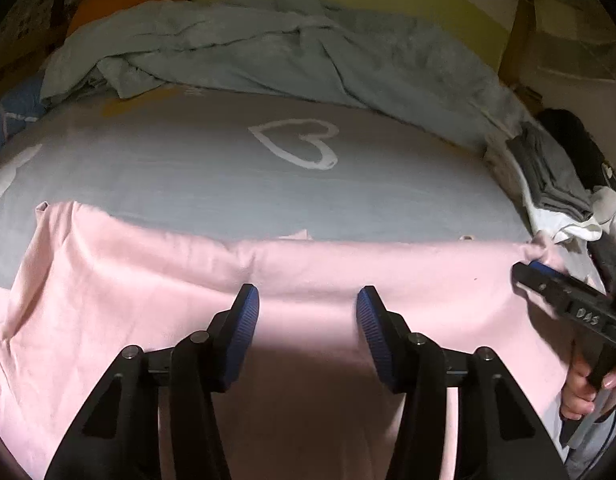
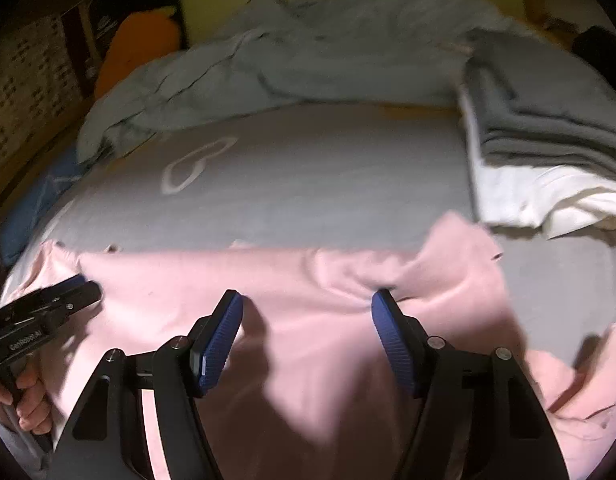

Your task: Fold small clothes

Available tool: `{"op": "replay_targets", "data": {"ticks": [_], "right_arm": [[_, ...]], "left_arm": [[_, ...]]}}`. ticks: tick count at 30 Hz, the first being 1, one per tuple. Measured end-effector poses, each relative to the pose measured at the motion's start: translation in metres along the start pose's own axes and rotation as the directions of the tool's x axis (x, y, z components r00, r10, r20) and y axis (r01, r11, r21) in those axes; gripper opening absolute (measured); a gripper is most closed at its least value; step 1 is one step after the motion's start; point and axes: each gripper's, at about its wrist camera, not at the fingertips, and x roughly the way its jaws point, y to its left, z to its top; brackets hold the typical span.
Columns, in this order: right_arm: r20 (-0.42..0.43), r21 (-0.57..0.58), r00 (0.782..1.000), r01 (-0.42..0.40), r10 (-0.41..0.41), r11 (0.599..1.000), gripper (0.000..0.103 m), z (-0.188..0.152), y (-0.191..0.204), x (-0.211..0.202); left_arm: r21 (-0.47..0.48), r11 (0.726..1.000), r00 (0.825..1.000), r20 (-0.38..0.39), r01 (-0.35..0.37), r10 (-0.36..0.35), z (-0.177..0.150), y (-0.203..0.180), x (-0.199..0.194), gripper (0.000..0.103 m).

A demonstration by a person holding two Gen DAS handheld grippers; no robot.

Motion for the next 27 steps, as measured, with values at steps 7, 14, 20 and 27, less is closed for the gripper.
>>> {"op": "replay_targets", "data": {"ticks": [7,14,20,27], "right_arm": [[-0.043,-0.089,0.997,0.063,-0.067,0.994,0.071,-0.009,0.016,-0.004],[-0.039,-0.137,0.998,0.046,-0.052,0.99,0.074,-0.026,0.022,-0.015],[-0.013,-0.215,0.995,0.09,-0.095,0.973,0.074,-0.055,0.028,-0.043],[0.076,-0.251,0.988,0.148,-0.133,0.957,0.074,-0.091,0.033,-0.076]], "left_arm": [[0.012,0.999,0.999,0.01,-0.051,0.051,-0.012,-0.004,-0.005,0.052],[0.064,0.997,0.998,0.032,-0.052,0.05,-0.041,-0.012,-0.029,0.057],[0.102,0.991,0.995,0.068,-0.082,0.075,-0.075,-0.02,-0.05,0.062],[0.088,0.989,0.985,0.133,-0.118,0.106,-0.098,-0.021,-0.066,0.063]]}}
